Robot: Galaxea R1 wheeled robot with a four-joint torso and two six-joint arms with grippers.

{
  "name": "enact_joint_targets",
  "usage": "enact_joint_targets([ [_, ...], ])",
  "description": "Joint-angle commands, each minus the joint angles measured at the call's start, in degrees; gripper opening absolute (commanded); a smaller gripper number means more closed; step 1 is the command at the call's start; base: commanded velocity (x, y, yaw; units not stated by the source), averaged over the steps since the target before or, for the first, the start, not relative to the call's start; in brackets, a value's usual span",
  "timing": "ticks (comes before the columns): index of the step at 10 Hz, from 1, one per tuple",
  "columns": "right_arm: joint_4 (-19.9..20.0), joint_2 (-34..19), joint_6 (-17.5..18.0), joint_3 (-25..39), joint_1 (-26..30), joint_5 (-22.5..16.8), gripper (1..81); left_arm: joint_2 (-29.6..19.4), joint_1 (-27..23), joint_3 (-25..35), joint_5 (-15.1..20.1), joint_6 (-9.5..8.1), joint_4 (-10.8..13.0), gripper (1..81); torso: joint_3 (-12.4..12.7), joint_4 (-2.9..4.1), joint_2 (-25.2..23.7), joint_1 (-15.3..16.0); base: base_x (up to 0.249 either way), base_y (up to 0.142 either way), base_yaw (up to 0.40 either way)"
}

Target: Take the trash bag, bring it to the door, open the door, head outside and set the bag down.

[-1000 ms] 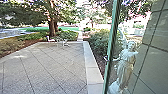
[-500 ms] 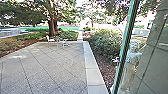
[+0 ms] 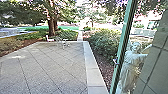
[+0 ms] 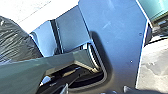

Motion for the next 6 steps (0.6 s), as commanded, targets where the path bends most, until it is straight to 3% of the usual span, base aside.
enact_joint_targets([
  [1, -0.09, 0.41, -0.04, 0.13, 2.64, -3.37, 81.1, 0.16, -3.14, -0.15, 3.66, 0.50, 0.27, 1.0, 0.00, 0.00, 0.00, -0.02, 0.092, 0.000, 0.000],
  [6, -0.09, 0.32, -0.04, 0.13, 2.72, -3.46, 81.1, 0.16, -3.05, -0.15, 3.75, 0.50, 0.27, 1.0, 0.00, 0.00, 0.00, 0.00, 0.092, 0.000, 0.000],
])
